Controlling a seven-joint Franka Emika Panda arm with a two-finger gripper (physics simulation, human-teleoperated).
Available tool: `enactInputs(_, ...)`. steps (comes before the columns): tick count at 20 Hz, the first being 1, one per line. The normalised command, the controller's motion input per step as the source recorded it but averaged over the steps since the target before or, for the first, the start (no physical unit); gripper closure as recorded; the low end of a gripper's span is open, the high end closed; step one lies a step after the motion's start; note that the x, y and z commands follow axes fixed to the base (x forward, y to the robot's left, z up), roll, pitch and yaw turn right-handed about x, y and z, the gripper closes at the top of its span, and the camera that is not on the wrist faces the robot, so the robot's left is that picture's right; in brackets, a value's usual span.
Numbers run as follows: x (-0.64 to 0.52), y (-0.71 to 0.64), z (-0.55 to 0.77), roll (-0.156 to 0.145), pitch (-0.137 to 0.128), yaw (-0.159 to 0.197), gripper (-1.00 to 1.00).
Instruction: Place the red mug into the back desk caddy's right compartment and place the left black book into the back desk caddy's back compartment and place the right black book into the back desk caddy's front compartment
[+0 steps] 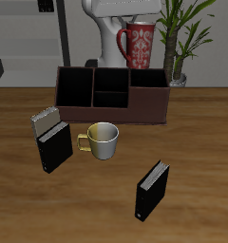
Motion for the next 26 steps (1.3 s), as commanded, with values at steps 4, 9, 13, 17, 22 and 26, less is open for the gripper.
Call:
enactInputs(4, -0.33, -0.04, -0.06, 0.034, 0.004, -0.019, 1.00)
enactInputs(9, -0.30, 0.04, -0.13, 0.036, 0.015, 0.003, 1.00)
enactInputs(13, -0.37, 0.20, -0.22, 0.085, 0.063, -0.018, 1.00)
enactInputs(17, -0.32, 0.19, -0.20, 0.074, 0.073, 0.010, 1.00)
enactInputs(22, -0.13, 0.09, -0.11, 0.026, 0.049, 0.017, 1.00)
enactInputs(26, 0.06, -0.04, -0.05, -0.020, 0.032, -0.007, 1.00)
